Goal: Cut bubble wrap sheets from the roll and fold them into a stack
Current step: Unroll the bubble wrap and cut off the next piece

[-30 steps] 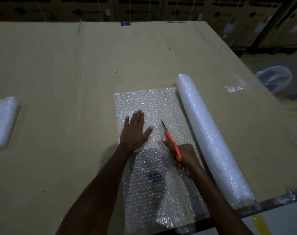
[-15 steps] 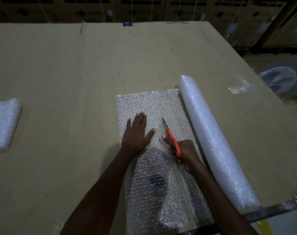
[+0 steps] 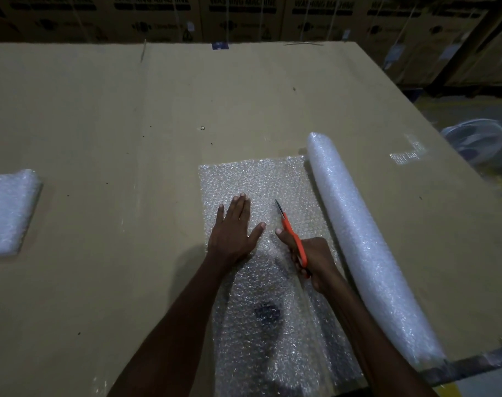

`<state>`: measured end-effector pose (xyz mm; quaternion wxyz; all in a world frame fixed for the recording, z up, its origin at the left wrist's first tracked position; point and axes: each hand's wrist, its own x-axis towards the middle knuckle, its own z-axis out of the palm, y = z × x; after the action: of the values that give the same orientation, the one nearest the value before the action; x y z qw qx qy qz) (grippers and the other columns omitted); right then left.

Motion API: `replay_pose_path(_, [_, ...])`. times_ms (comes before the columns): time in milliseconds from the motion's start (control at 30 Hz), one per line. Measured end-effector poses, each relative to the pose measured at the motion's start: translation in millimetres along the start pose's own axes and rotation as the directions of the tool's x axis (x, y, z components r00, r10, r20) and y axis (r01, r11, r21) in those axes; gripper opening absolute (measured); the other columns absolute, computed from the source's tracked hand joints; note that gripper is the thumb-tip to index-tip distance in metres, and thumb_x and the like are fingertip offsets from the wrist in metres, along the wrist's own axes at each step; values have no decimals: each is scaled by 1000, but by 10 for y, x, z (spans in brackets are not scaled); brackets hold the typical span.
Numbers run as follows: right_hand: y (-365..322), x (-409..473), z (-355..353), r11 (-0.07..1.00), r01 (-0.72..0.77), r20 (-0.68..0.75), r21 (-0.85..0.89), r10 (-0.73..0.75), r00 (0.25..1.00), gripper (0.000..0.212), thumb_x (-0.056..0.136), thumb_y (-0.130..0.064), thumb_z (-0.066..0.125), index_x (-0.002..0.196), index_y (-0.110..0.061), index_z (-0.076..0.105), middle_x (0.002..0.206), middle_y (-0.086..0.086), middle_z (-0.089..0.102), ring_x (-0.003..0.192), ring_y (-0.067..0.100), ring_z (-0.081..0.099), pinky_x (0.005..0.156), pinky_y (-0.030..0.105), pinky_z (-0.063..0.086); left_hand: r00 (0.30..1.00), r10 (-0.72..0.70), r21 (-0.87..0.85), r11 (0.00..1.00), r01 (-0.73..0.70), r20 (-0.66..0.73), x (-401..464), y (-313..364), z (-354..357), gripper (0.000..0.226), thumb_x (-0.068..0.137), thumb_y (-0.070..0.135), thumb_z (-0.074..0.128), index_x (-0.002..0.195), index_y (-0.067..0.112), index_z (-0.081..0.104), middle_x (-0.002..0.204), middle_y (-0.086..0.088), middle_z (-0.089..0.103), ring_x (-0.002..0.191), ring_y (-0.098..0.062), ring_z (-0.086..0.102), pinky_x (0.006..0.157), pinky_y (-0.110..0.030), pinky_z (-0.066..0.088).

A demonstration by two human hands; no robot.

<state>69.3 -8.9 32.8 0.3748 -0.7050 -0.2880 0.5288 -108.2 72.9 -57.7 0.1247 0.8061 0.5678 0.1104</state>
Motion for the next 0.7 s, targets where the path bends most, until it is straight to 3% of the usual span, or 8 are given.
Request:
replay_pose_path(233, [-76, 59, 38, 999, -19, 18, 26, 18, 1000, 54, 71, -51, 89, 60, -4, 63, 49, 10, 50, 33, 15, 37, 37, 19, 27, 1000, -2, 0, 1000, 2, 10, -6, 7, -2, 83, 98, 66, 13, 160, 11, 9, 168, -4, 1, 154, -15, -5, 124, -45, -4])
replay_pose_path(467, [-90, 141, 33, 999, -10, 0, -31, 10, 1000, 57, 71, -51, 88, 43, -12, 59, 44, 10, 51, 31, 16, 37, 39, 19, 27, 1000, -6, -7, 1000, 6, 16, -14, 6, 3, 81, 99, 65, 13, 160, 12, 5, 168, -3, -3, 154, -14, -9, 124, -44, -6])
replay_pose_path(700, [-158, 194, 75, 1000, -16, 14, -13, 16, 1000, 58, 70, -55, 88, 50, -9, 58, 46, 10, 48, 33, 17, 37, 38, 20, 27, 1000, -16, -34, 999, 17, 19, -31, 28, -11, 80, 100, 65, 14, 161, 13, 3, 168, -1, -5, 153, -12, -11, 124, -45, -6])
